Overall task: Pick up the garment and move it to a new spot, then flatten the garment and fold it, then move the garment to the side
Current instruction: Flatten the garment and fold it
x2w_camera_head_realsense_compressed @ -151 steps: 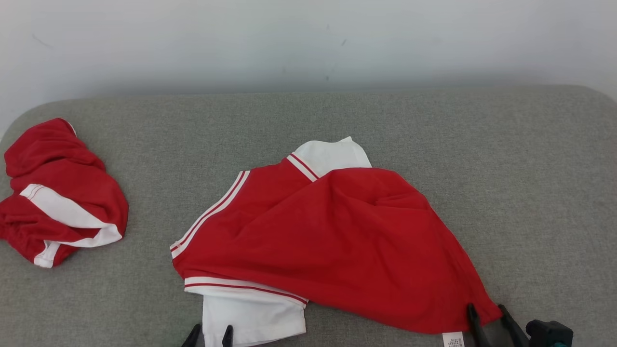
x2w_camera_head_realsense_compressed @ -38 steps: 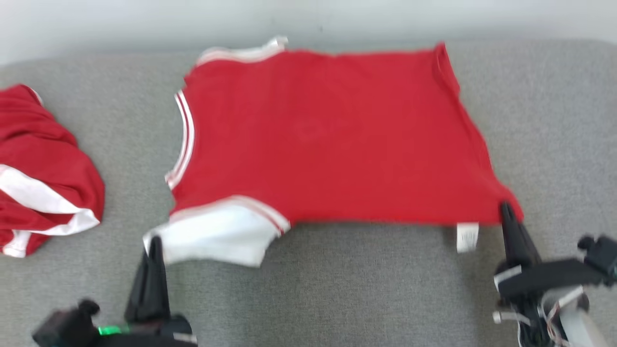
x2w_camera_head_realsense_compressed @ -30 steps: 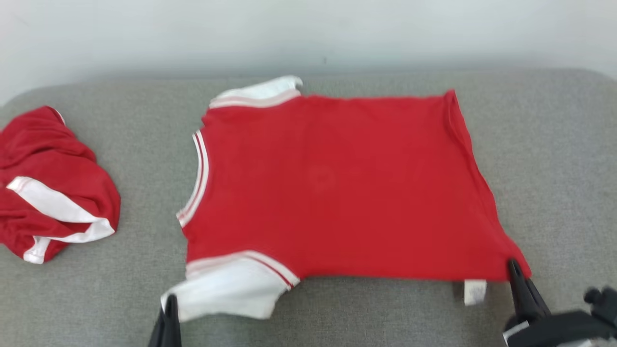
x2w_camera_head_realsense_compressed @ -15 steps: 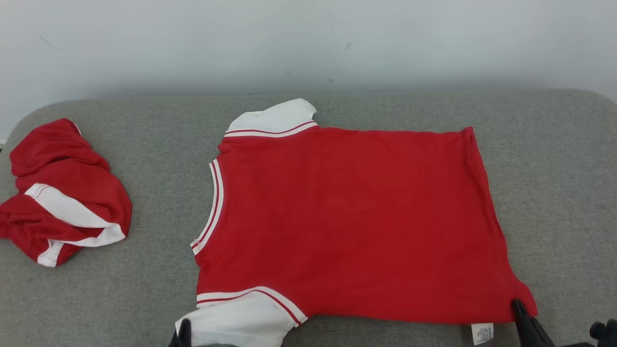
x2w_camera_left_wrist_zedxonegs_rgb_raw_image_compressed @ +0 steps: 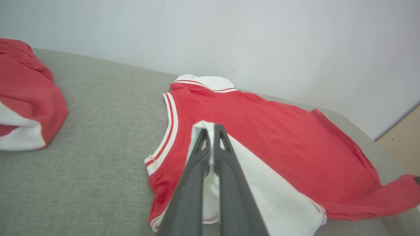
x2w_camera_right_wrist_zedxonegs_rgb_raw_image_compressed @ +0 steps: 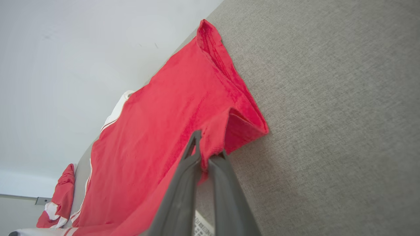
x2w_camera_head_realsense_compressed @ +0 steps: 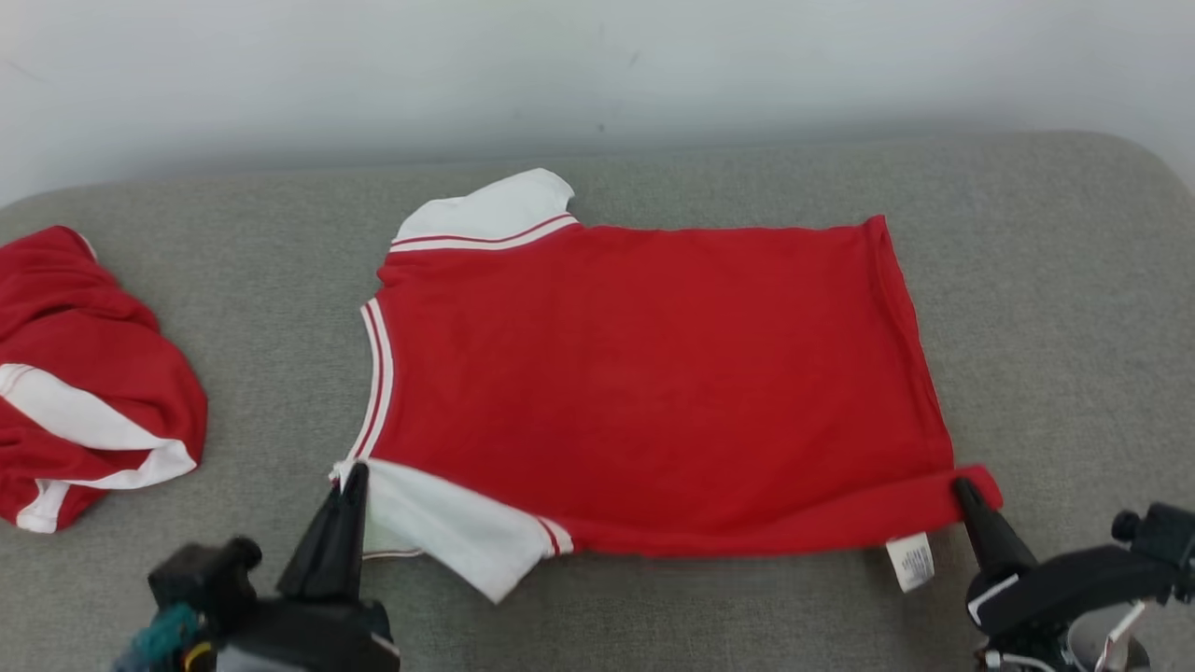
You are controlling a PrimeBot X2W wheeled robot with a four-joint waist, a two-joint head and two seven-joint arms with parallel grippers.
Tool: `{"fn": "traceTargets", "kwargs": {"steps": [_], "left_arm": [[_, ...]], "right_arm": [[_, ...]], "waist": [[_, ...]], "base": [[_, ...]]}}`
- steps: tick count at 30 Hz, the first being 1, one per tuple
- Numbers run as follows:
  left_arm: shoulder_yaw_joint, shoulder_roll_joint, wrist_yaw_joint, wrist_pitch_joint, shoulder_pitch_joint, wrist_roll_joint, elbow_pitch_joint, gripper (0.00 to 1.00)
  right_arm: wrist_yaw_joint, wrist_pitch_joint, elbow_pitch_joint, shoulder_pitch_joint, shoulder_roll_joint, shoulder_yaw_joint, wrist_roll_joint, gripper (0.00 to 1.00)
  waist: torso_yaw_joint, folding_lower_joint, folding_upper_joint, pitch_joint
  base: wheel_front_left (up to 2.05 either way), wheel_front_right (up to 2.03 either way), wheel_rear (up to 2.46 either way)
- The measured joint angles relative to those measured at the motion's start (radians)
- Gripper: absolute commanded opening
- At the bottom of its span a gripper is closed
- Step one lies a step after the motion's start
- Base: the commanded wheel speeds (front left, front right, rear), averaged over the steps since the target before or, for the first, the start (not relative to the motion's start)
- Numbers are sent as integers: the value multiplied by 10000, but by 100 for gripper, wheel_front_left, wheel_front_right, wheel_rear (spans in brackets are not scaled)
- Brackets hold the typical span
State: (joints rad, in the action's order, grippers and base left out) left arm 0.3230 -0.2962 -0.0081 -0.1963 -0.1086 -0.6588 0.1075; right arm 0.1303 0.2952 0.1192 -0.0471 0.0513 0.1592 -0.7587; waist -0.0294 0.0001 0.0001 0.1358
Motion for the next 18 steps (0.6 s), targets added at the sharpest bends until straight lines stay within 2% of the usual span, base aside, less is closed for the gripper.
{"fn": "traceTargets", "kwargs": {"steps": [7, 13, 14, 15, 16, 17, 18], "left_arm": [[-75, -169, -493, 115, -2114, 35, 1906, 0], [82, -109, -761, -15, -3247, 121, 3204, 0], [157, -102, -813, -52, -3409, 171, 3419, 0], [222, -65, -882, -98, -3564, 184, 3647, 0], [286, -54, -899, -142, -3727, 284, 3864, 0], [274, -33, -901, -226, -3882, 355, 4111, 71], [251, -4, -913, -324, -4044, 357, 4307, 100]], "right_arm": [[0, 196, 1503, -1998, -6, -82, -351, 0], [0, -142, 2581, -3289, -6, -113, -12, 0], [0, -159, 2723, -3443, -6, -150, 82, 11], [0, -247, 2855, -3557, -10, -192, 213, 40], [0, -341, 2941, -3652, -15, -217, 332, 75], [0, -437, 3005, -3716, -12, -238, 479, 100], [0, -527, 3057, -3777, -10, -284, 617, 100]], "waist": [[-333, 1, 0, 497], [-468, 1, 1, 862], [-479, 1, 1, 901], [-485, 1, 1, 933], [-485, 1, 1, 957], [-477, 1, 1, 969], [-464, 1, 1, 967]], "base": [[0, 0, 0], [0, 0, 0], [0, 0, 0], [0, 0, 0], [0, 0, 0], [0, 0, 0], [0, 0, 0]]}}
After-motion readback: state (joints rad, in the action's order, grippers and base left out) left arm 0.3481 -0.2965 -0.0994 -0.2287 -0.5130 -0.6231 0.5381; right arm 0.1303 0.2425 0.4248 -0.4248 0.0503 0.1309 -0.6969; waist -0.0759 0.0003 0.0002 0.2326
